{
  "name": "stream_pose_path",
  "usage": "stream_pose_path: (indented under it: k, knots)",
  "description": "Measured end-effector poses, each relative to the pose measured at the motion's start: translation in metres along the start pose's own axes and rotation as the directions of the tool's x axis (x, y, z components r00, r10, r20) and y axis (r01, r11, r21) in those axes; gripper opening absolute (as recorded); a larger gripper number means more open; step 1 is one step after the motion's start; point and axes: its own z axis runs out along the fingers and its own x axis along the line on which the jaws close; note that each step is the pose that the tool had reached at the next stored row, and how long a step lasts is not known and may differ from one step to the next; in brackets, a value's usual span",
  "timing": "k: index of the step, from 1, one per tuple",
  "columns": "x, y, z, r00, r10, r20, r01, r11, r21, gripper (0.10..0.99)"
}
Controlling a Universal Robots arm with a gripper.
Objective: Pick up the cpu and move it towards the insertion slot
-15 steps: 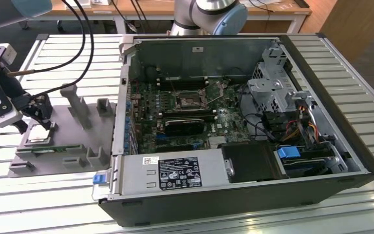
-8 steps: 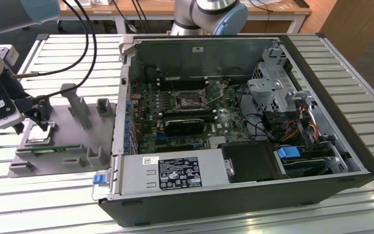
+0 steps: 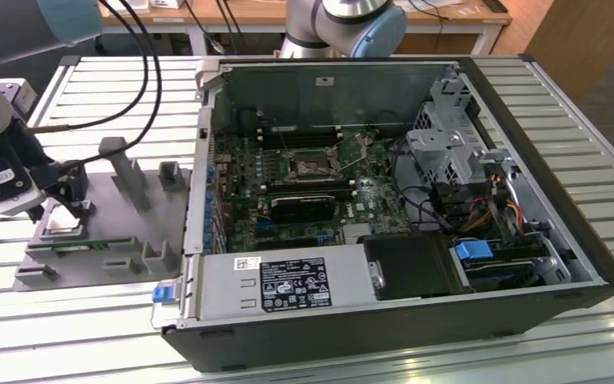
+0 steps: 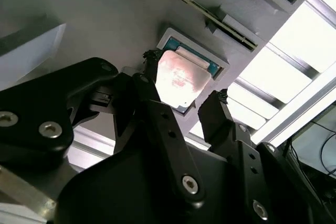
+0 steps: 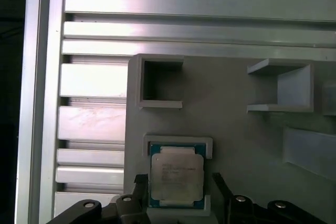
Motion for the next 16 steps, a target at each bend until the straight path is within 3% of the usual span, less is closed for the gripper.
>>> stream_pose_path:
  k: [10,16]
  knots:
    - [-0.003,0.0025,0.0101,1.0,0.001,0.0001,-0.001,1.0,0.0,0.588]
    - [0.0009,0.0025,0.0134,1.0,0.001,0.0003,-0.001,1.0,0.0,0.588]
